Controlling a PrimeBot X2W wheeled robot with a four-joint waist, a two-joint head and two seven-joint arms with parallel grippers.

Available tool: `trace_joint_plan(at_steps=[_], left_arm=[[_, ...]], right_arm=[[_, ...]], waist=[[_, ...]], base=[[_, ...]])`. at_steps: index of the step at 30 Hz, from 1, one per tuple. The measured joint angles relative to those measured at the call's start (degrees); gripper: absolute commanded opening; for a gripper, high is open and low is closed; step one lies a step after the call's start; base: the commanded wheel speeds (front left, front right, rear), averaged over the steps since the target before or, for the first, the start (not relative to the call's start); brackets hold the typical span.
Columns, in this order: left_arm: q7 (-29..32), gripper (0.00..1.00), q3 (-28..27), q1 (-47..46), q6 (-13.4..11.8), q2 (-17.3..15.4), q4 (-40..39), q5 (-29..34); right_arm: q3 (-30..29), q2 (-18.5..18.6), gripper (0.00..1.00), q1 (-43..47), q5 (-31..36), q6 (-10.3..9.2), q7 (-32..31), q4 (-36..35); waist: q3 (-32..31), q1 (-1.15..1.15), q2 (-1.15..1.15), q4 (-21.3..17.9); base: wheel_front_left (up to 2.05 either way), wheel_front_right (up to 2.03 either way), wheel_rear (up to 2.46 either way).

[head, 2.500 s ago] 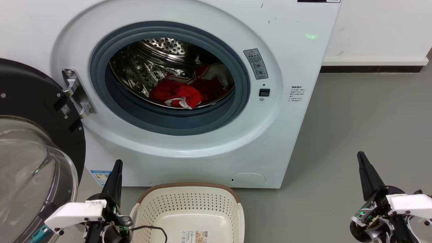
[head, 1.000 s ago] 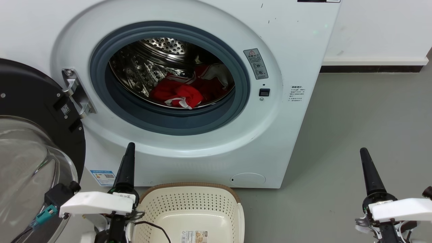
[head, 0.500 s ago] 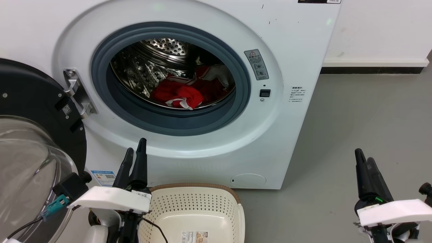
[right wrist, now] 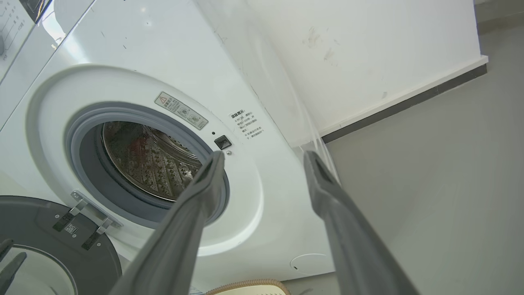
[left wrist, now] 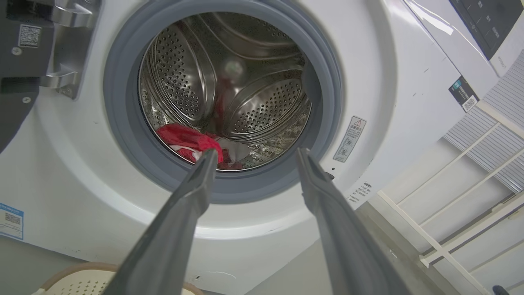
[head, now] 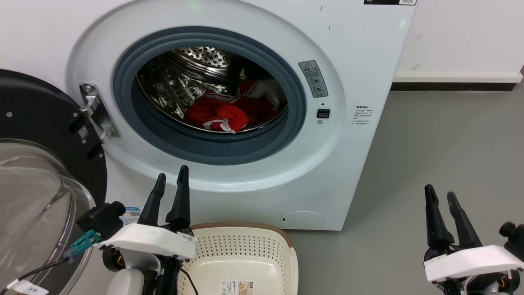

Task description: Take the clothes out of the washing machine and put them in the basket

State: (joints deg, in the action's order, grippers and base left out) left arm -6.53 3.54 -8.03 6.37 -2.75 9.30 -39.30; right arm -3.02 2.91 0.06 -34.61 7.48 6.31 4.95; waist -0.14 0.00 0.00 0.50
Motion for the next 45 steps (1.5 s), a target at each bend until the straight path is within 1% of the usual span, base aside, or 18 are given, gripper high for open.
trace_joint_plan(at_steps=[9, 19, 32, 45], left_arm=[[-1.34, 1.0, 1.01, -0.18, -0.34, -0.01, -0.16, 7.58], [-2.85, 1.0, 1.82, -0.2, -0.83, -0.09, 0.57, 14.48], [-4.6, 1.0, 3.0, -0.53, -1.43, -0.2, 1.42, 21.97], [-6.16, 1.0, 3.25, -0.62, -2.42, -0.27, 2.1, 27.95]], right_arm=[[0.35, 0.0, 1.0, 0.01, 7.09, 0.01, 1.07, -0.96], [0.33, 0.0, 1.0, 0.33, 13.85, 0.01, 1.78, -1.02], [-0.09, 0.0, 1.0, 0.83, 22.14, 0.01, 1.98, -1.19], [-0.45, 0.0, 1.0, 1.4, 28.82, 0.02, 1.98, -1.59]], waist=[[0.0, 0.0, 0.0, 0.29], [0.0, 0.0, 0.0, 0.51], [-0.09, 0.0, 0.0, 0.92], [0.01, 0.0, 0.0, 1.01]], base=[[0.0, 0.0, 0.0], [0.0, 0.0, 0.0], [0.0, 0.0, 0.0], [0.0, 0.0, 0.0]])
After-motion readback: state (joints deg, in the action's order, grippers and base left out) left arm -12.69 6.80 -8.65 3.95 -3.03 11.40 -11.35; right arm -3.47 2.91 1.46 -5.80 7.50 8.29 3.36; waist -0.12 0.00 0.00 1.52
